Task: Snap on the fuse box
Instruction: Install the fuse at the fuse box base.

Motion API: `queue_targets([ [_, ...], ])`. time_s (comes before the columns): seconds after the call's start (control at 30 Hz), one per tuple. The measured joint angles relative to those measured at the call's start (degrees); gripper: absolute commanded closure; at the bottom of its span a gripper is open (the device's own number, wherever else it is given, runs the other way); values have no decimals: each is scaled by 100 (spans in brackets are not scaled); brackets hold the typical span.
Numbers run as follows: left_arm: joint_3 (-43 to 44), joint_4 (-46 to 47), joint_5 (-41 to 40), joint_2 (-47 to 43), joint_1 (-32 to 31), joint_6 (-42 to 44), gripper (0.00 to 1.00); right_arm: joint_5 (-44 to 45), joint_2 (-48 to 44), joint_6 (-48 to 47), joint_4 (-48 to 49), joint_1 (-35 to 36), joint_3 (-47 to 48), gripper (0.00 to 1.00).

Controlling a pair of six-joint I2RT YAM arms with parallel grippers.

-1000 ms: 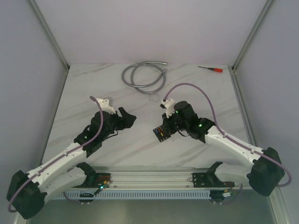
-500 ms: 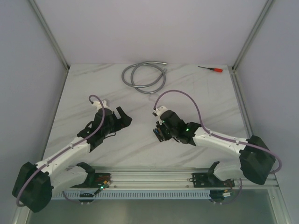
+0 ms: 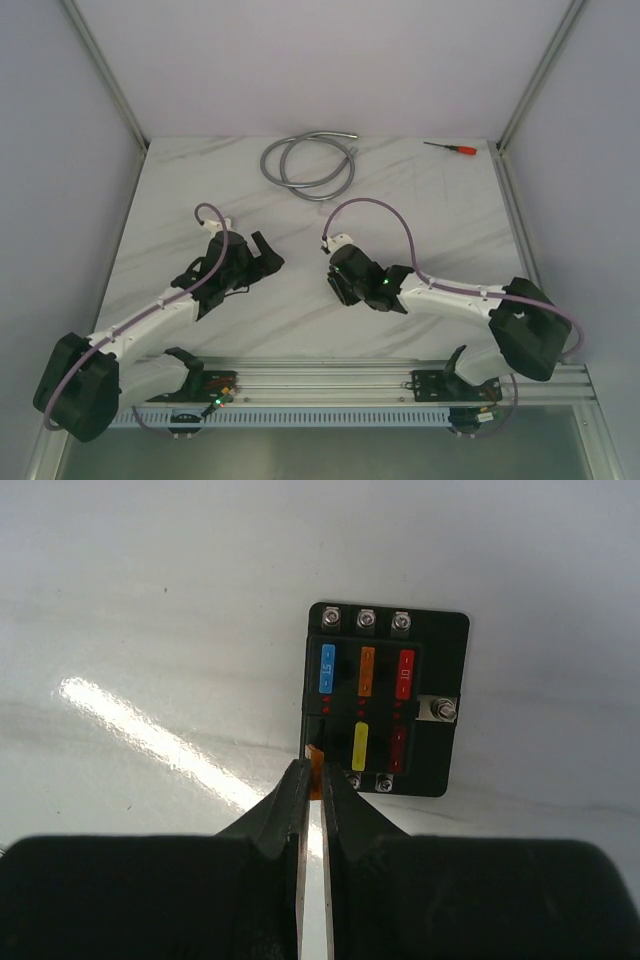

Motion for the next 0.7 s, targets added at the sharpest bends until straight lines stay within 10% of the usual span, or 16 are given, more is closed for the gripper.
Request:
queue_targets([
  [0.7, 2, -4, 131, 57, 42, -39, 0, 387, 168, 186, 101, 48, 9, 100],
])
